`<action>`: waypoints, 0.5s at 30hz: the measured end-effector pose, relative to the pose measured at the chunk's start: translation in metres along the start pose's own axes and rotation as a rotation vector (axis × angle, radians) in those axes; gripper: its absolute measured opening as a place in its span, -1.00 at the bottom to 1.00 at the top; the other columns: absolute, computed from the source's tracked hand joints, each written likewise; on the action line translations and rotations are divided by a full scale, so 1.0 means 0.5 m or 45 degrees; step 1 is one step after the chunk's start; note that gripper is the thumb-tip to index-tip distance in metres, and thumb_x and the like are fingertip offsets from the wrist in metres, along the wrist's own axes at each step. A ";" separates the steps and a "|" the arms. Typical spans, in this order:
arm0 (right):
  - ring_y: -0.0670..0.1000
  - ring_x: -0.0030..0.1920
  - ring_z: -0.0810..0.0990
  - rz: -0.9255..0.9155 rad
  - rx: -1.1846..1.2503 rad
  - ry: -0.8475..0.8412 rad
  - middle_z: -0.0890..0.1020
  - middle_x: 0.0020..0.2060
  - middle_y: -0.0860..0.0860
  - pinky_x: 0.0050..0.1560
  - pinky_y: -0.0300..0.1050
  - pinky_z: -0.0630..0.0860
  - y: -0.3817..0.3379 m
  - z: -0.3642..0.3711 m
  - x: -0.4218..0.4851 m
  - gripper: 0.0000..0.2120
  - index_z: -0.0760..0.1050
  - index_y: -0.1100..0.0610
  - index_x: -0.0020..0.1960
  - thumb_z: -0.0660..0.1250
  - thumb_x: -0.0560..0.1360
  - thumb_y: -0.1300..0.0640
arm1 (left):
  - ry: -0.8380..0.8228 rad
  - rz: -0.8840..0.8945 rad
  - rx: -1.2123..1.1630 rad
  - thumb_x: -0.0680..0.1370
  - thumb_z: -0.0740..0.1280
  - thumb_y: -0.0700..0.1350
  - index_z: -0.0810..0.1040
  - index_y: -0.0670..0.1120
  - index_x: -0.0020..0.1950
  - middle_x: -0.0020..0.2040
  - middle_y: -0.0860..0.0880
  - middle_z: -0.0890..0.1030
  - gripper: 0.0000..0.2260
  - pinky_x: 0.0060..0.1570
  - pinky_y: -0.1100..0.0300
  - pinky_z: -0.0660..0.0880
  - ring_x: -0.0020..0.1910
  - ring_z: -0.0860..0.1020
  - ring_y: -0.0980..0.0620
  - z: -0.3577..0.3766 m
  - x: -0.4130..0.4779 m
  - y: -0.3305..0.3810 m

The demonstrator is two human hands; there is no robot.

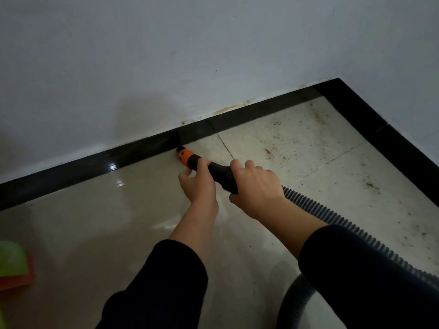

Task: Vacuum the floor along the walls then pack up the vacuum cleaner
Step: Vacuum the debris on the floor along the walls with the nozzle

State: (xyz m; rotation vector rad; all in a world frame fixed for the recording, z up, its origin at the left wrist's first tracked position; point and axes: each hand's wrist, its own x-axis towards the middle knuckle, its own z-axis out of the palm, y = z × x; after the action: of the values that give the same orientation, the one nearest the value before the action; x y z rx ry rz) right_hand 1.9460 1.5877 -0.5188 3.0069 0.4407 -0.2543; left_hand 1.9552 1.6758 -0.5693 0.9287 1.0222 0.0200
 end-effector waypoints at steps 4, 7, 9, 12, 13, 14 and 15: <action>0.08 -0.05 0.53 0.041 0.016 0.003 0.49 0.05 0.08 -0.16 -0.10 0.36 0.005 0.006 0.007 -0.54 0.28 0.09 0.30 0.35 0.49 0.00 | -0.016 0.009 0.009 0.50 0.38 -0.13 0.41 -0.09 0.33 0.10 -0.11 0.57 -0.59 0.16 0.03 0.56 0.04 0.59 -0.05 0.014 0.007 0.000; 0.09 -0.05 0.53 0.068 0.011 0.008 0.49 0.04 0.09 -0.16 -0.09 0.35 0.012 0.005 0.013 -0.54 0.28 0.10 0.29 0.35 0.49 0.00 | -0.033 -0.001 0.014 0.50 0.38 -0.13 0.41 -0.09 0.33 0.07 -0.10 0.57 -0.59 0.15 0.04 0.56 0.03 0.59 -0.04 0.028 0.012 0.000; 0.09 -0.06 0.52 0.085 0.005 0.000 0.49 0.05 0.09 -0.16 -0.08 0.34 0.017 0.006 0.015 -0.54 0.28 0.10 0.29 0.36 0.49 0.00 | -0.044 -0.002 0.029 0.49 0.38 -0.13 0.41 -0.09 0.32 0.02 -0.07 0.56 -0.59 0.14 0.05 0.56 0.01 0.59 -0.02 0.034 0.015 -0.002; 0.06 -0.13 0.45 0.115 0.008 -0.014 0.49 0.04 0.09 -0.16 -0.09 0.34 0.023 0.007 0.016 -0.54 0.27 0.10 0.29 0.36 0.49 -0.01 | -0.066 -0.002 0.054 0.50 0.38 -0.13 0.42 -0.09 0.32 -0.01 -0.05 0.55 -0.60 0.14 0.05 0.56 0.01 0.58 -0.02 0.043 0.017 -0.004; 0.06 -0.14 0.44 0.121 0.010 -0.018 0.49 0.04 0.09 -0.17 -0.09 0.34 0.025 0.007 0.017 -0.54 0.27 0.10 0.29 0.36 0.49 -0.01 | -0.074 -0.004 0.057 0.50 0.38 -0.13 0.42 -0.09 0.32 -0.02 -0.05 0.55 -0.60 0.15 0.04 0.55 0.01 0.58 -0.02 0.046 0.018 -0.005; 0.06 -0.13 0.45 0.125 0.011 -0.021 0.49 0.03 0.09 -0.17 -0.09 0.35 0.027 0.007 0.017 -0.54 0.27 0.11 0.29 0.36 0.49 -0.01 | -0.080 -0.006 0.061 0.50 0.38 -0.12 0.42 -0.09 0.32 -0.02 -0.05 0.55 -0.60 0.15 0.04 0.55 0.01 0.58 -0.02 0.048 0.019 -0.006; 0.07 -0.11 0.48 0.128 0.012 -0.025 0.49 0.04 0.10 -0.17 -0.09 0.35 0.029 0.008 0.017 -0.54 0.27 0.11 0.29 0.36 0.49 0.00 | -0.085 -0.008 0.068 0.50 0.38 -0.12 0.42 -0.09 0.31 -0.01 -0.05 0.55 -0.60 0.16 0.03 0.55 0.00 0.58 -0.02 0.050 0.019 -0.007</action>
State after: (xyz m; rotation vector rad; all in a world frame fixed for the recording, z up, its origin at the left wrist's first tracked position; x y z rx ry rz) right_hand 1.9577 1.5757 -0.5232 3.0216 0.2861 -0.2784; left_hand 1.9777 1.6611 -0.5740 0.9688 0.9673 -0.0438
